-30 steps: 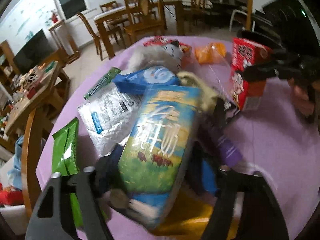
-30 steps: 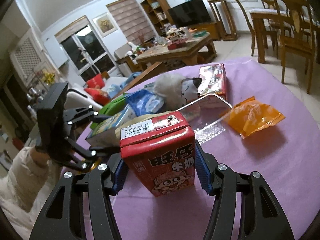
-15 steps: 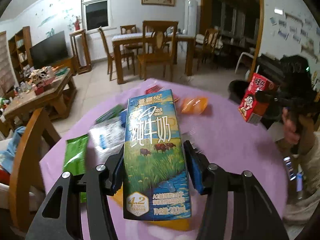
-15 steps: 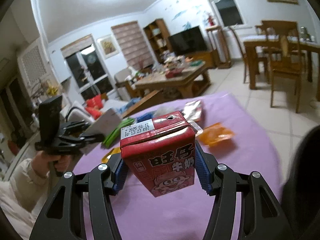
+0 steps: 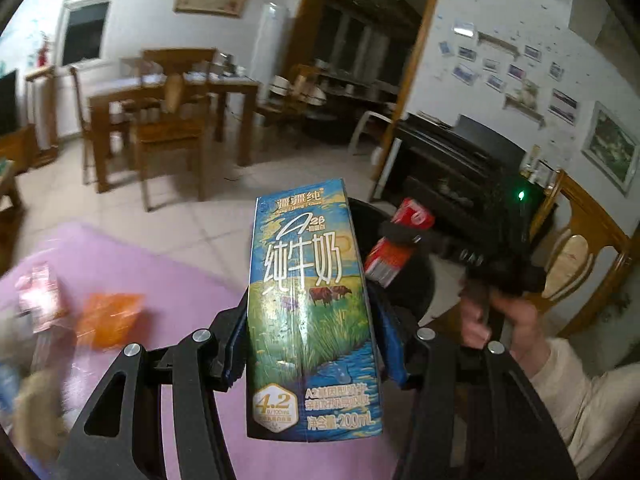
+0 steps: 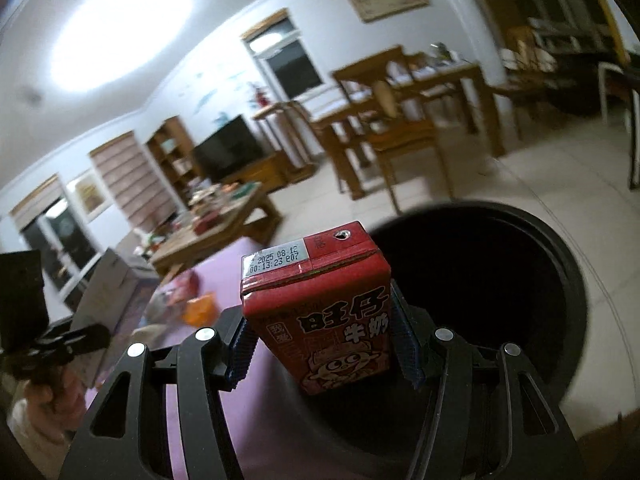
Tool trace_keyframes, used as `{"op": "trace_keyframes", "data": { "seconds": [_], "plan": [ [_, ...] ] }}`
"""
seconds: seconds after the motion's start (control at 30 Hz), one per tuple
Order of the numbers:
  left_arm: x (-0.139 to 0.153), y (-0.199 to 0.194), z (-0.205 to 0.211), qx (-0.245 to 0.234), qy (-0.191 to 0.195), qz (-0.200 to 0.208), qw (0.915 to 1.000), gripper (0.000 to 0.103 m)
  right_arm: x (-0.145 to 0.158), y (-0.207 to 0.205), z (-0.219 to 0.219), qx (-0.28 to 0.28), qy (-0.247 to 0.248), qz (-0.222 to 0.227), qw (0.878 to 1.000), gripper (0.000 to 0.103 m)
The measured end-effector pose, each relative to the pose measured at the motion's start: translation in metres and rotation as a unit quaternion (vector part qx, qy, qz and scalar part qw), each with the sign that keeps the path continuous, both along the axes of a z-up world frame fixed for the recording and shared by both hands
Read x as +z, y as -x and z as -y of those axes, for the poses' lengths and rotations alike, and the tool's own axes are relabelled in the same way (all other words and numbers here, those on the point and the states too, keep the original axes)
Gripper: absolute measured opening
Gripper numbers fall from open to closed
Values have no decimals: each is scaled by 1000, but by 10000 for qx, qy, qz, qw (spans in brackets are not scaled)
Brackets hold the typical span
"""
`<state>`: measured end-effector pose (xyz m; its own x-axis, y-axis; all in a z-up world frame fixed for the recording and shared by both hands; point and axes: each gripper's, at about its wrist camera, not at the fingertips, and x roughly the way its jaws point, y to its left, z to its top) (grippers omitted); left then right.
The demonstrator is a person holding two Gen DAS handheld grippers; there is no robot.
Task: Collect trash
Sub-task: 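Carry both cartons to the black bin and open both tools to drop them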
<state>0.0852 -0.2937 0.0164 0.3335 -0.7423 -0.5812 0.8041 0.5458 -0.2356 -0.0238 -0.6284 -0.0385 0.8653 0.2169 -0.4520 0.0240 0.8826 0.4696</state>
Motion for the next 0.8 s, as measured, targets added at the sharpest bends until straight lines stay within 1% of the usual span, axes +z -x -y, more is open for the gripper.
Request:
{"op": "trace_keyframes", "data": {
  "seconds": [0.1,0.2,0.3,0.43,0.47,0.53,0.57,0.6,0.67,0.73,0.8],
  "plan": [
    [-19,-11,42,-97,-91,-164,9998,53,-19,2,13,-26,-55,-150,9999,58],
    [-40,-23,68,-43,-147,-460,9988,53,-32,4,22,-14,-52,-236,9997,58],
    [-52,-32,76,54,-197,-666,9976,53,-37,0,20,4,-39,-272,9996,58],
    [-60,-31,81,96,-354,-673,9971,54,-40,-5,15,104,15,-289,9995,59],
    [-63,-29,82,104,-403,-668,9969,54,-35,-5,10,137,39,-280,9995,60],
    [-63,-30,84,151,-491,-696,9963,56,-31,-6,7,244,51,-211,9995,71],
    [-62,-30,85,165,-519,-727,9959,67,-28,-4,4,275,92,-141,9995,81],
    [-61,-29,82,224,-522,-715,9958,81,-26,-2,2,256,132,-86,9995,89],
    [-56,-26,78,323,-439,-596,9967,88,-22,-2,2,282,132,-24,9995,89],
    [-49,-21,77,341,-373,-551,9972,88,-18,-1,-1,300,152,-6,9994,89],
    [-44,-18,69,399,-311,-521,9974,89,-16,-5,4,348,37,-3,9994,89]
  ]
}}
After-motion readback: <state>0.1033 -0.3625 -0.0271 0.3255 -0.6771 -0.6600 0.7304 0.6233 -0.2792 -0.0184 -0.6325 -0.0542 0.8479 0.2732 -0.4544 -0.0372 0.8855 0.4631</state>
